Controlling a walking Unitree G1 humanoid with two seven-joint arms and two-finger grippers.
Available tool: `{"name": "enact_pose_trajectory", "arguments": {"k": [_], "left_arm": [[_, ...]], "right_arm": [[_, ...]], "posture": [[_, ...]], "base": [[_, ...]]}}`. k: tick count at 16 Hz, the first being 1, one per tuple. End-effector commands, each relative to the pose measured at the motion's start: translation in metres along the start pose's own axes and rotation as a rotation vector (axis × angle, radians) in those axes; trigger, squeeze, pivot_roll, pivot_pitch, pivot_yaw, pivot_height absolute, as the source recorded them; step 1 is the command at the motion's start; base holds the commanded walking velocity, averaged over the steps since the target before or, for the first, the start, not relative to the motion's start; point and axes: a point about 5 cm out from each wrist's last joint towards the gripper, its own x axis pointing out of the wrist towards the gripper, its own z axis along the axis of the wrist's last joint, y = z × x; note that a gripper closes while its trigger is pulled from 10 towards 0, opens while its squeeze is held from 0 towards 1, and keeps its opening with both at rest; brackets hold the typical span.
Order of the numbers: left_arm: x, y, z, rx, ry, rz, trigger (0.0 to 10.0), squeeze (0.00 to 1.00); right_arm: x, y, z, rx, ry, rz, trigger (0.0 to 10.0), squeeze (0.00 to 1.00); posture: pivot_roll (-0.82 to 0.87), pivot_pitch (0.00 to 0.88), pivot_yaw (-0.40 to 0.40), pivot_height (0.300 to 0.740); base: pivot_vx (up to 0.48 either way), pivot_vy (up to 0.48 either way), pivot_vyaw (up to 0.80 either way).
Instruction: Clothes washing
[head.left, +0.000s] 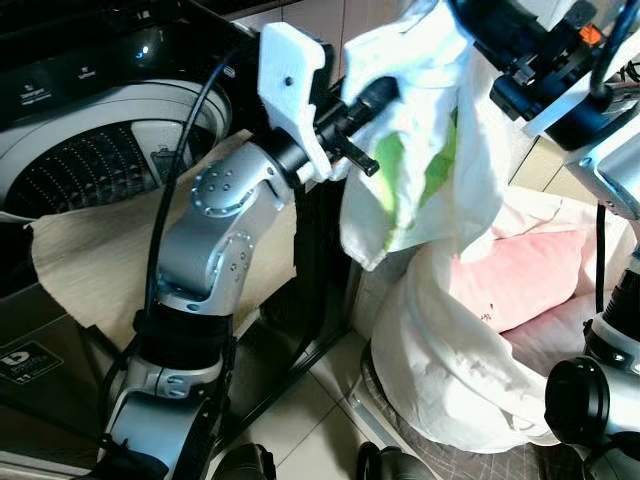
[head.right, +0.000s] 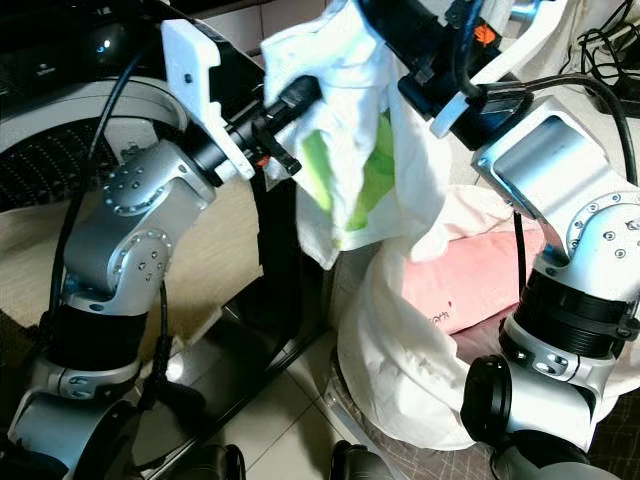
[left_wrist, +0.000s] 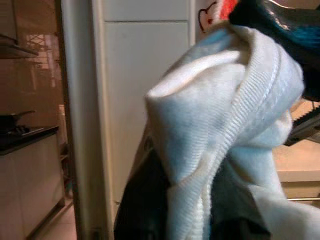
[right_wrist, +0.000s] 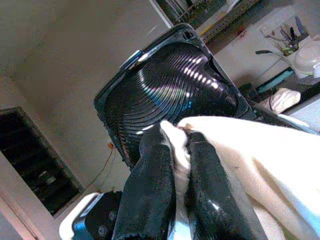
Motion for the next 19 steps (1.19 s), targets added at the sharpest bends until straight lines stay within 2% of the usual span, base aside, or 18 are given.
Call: {"name": "enact_pose_trajectory", "arguments": {"k": [1, 2, 4, 5, 7, 8, 9, 10, 11, 12, 13, 14, 15, 16, 17, 18, 19], "left_arm": [[0.002, 0.007, 0.008, 0.019, -0.025, 0.029, 0.0, 0.0], [0.003, 0.011, 0.009, 0.029, -0.028, 0.049, 0.0, 0.0], [0.002, 0.031, 0.017, 0.074, -0.041, 0.139, 0.0, 0.0], [0.001, 0.056, 0.029, 0.133, -0.056, 0.24, 0.0, 0.0], [-0.007, 0.11, 0.063, 0.313, -0.067, 0.466, 0.0, 0.0], [-0.013, 0.134, 0.09, 0.469, -0.074, 0.6, 0.0, 0.0], [-0.018, 0.148, 0.115, 0.664, -0.058, 0.691, 0.0, 0.0], [-0.025, 0.158, 0.141, 0.8, -0.064, 0.787, 0.0, 0.0], [-0.027, 0.161, 0.151, 0.869, -0.058, 0.824, 0.0, 0.0], [-0.031, 0.173, 0.157, 0.954, 0.029, 0.881, 0.0, 0.0], [-0.033, 0.179, 0.15, 0.921, 0.09, 0.891, 0.0, 0.0], [-0.037, 0.191, 0.107, 0.742, 0.274, 0.854, 8.9, 0.0], [-0.042, 0.194, 0.065, 0.572, 0.402, 0.801, 10.0, 0.0], [-0.051, 0.193, 0.031, 0.419, 0.493, 0.803, 10.0, 0.0], [-0.064, 0.191, -0.001, 0.32, 0.616, 0.833, 10.0, 0.0], [-0.076, 0.189, -0.021, 0.262, 0.725, 0.864, 10.0, 0.0], [-0.078, 0.188, -0.025, 0.238, 0.747, 0.85, 10.0, 0.76]], "right_arm": [[-0.001, 0.004, 0.003, -0.001, -0.017, 0.02, 10.0, 0.84], [0.0, 0.004, 0.002, 0.003, -0.019, 0.026, 10.0, 1.0], [0.0, 0.005, 0.003, -0.01, -0.022, 0.032, 10.0, 1.0], [-0.001, 0.005, 0.004, -0.036, -0.021, 0.018, 10.0, 0.0], [-0.001, 0.006, 0.004, -0.059, -0.02, 0.018, 10.0, 0.0], [-0.002, 0.006, 0.004, -0.076, -0.01, 0.023, 10.0, 0.0], [-0.002, 0.007, 0.003, -0.085, -0.001, 0.028, 10.0, 0.0], [-0.002, 0.009, 0.001, -0.095, 0.011, 0.032, 10.0, 0.0], [-0.002, 0.009, 0.0, -0.103, 0.017, 0.031, 10.0, 0.0], [-0.002, 0.009, -0.007, -0.142, 0.056, 0.012, 10.0, 0.0], [-0.002, 0.008, -0.012, -0.166, 0.083, -0.002, 10.0, 0.0], [-0.002, 0.003, -0.026, -0.213, 0.153, -0.039, 10.0, 0.0], [-0.001, -0.002, -0.039, -0.247, 0.216, -0.081, 10.0, 0.0], [-0.001, -0.009, -0.051, -0.267, 0.273, -0.131, 10.0, 0.0], [-0.003, -0.016, -0.064, -0.282, 0.323, -0.178, 10.0, 0.0], [-0.005, -0.02, -0.077, -0.296, 0.366, -0.204, 10.0, 0.0], [-0.006, -0.019, -0.081, -0.306, 0.381, -0.204, 10.0, 0.0]], "posture": [[-0.08, 0.047, -0.014, 0.74], [-0.08, 0.046, -0.013, 0.74], [-0.08, 0.044, -0.012, 0.74], [-0.08, 0.043, -0.012, 0.74], [-0.07, 0.044, -0.014, 0.74], [-0.07, 0.043, -0.014, 0.74], [-0.07, 0.042, -0.013, 0.74], [-0.07, 0.039, -0.008, 0.74], [-0.07, 0.038, -0.007, 0.74], [-0.07, 0.036, -0.006, 0.74], [-0.07, 0.036, -0.007, 0.74], [-0.06, 0.034, -0.015, 0.74], [-0.06, 0.031, -0.02, 0.74], [-0.06, 0.033, -0.024, 0.74], [-0.06, 0.032, -0.025, 0.74], [-0.07, 0.034, -0.021, 0.74], [-0.07, 0.036, -0.018, 0.74]], "base": [[0.0, 0.0, 0.0], [0.0, 0.0, 0.0], [0.0, 0.0, 0.0], [0.0, 0.0, 0.0], [0.0, 0.0, 0.0], [0.0, 0.0, 0.0], [0.0, 0.0, 0.0], [0.0, 0.0, 0.0], [0.0, 0.0, 0.0], [0.0, 0.0, 0.0], [0.0, 0.0, 0.0], [0.0, 0.0, 0.0], [0.0, 0.0, 0.0], [0.0, 0.0, 0.0], [0.0, 0.0, 0.0], [0.0, 0.0, 0.0], [0.0, 0.0, 0.0]]}}
